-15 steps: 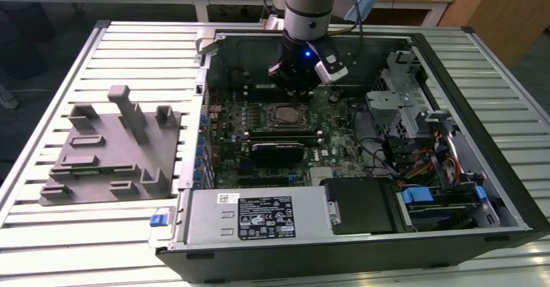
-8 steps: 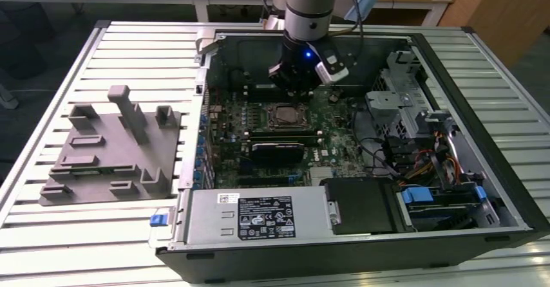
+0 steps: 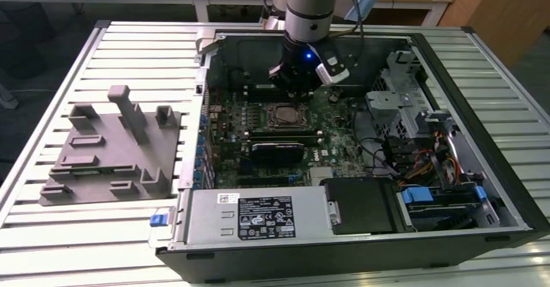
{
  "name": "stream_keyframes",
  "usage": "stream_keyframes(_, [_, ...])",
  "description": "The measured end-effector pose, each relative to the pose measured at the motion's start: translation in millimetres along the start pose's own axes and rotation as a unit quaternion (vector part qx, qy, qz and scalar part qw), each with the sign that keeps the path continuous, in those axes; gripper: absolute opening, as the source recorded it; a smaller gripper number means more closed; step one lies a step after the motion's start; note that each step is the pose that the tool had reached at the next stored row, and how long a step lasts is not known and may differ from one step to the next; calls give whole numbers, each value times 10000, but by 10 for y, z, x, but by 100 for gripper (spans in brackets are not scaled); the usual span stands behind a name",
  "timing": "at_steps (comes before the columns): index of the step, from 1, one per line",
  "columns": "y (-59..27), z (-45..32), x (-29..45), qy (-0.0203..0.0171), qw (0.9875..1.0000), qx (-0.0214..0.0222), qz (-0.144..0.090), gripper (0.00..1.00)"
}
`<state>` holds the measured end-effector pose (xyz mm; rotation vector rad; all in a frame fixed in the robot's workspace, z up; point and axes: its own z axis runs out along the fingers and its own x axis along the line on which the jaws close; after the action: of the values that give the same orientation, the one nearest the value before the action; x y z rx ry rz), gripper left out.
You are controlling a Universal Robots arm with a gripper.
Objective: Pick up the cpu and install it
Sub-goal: 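Install the second cpu locking lever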
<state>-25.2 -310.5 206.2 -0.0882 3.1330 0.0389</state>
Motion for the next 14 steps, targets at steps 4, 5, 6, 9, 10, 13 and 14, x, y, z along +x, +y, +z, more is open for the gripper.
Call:
stream_keyframes(4, [-2,-21,0,0,10000,0,0,11])
stream_keyframes(5, [-1,-34,0,0,10000,0,0,11])
stream_keyframes(6, [-1,-47,0,0,10000,0,0,11])
stream_keyframes(9, [0,-72,-1,0,10000,0,0,11])
stream_keyframes(10, [-1,-72,-1,-1,10000,-1,0,11])
stream_keyframes(13, [-15,-73,0,0,10000,0,0,11])
stream_keyframes(14, [-21,-73,0,0,10000,0,0,11])
